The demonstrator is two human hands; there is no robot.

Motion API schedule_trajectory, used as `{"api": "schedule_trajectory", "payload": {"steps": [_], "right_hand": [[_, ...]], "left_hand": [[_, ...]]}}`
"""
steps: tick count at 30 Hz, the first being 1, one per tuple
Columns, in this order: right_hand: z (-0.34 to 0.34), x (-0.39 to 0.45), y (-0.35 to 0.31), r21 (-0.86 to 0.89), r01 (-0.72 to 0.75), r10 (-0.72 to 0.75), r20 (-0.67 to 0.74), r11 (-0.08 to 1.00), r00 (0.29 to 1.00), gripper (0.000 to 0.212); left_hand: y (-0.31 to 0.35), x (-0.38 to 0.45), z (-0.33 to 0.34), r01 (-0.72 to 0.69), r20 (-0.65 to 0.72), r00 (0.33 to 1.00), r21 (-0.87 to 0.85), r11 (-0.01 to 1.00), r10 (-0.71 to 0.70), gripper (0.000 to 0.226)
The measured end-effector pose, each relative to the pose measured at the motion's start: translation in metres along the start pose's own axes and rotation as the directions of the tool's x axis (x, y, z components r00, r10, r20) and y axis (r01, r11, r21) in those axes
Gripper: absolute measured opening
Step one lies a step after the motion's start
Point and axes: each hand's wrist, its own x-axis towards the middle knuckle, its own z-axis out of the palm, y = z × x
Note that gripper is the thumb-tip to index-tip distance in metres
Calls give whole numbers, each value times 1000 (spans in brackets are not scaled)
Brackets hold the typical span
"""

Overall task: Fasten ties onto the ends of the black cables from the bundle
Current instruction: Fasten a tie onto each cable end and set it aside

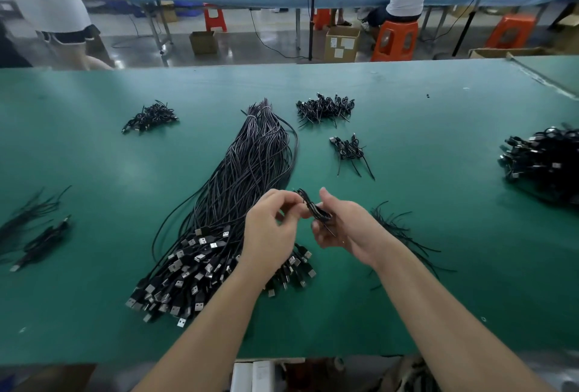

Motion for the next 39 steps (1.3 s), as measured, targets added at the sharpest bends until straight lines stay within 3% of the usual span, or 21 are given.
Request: {"api": "schedule_trajectory", "payload": {"steps": [2,5,8,11,14,16,18,20,22,23,25,27,30,33,39], "right_hand": [[1,0,0,14,17,-17,55,1000,998,31],[0,0,3,111,101,-111,86,989,990,22],[1,6,7,113,188,-195,51,976,979,25],[7,8,11,-24,304,-304,-12,952,953,22],[7,7,11,-208,357,-371,-27,910,928,32],[2,5,10,-391,395,-427,4,832,904,45],[2,5,10,-454,414,-454,23,789,891,49],[4,6,9,-251,401,-419,-20,881,908,38],[5,7,7,-51,289,-293,-114,956,949,19],[5,7,6,-36,198,-201,-138,980,970,18],[4,6,6,-34,8,-11,-89,999,996,36],[3,4,7,60,-60,57,50,996,997,34],[0,2,8,186,-34,11,124,982,992,21],[-3,4,11,136,30,-37,55,990,998,18],[1,9,11,52,192,-190,-44,980,981,19]], "left_hand": [[-2,-2,1,-94,8,996,52,994,94,11],[-6,-4,3,-48,-12,999,65,997,49,15],[-9,-7,12,204,-57,976,-93,974,-210,14],[-8,-5,17,481,8,848,-429,765,-529,13],[-9,-2,15,598,114,763,-497,628,-636,10],[-10,-1,13,619,123,760,-437,653,-638,9],[-10,-1,11,600,108,780,-410,687,-616,9],[-9,1,10,550,87,815,-429,717,-573,9],[-9,2,8,476,34,861,-409,778,-508,11],[-9,2,8,432,0,884,-383,817,-468,12],[-9,1,7,335,-40,930,-315,888,-365,13],[-10,-2,7,224,-37,970,-231,947,-239,16],[-15,-3,7,90,-41,995,-72,993,-93,15],[-18,-3,6,40,-38,999,13,999,-39,19],[-18,-4,10,206,-47,977,-24,978,-207,12]]}}
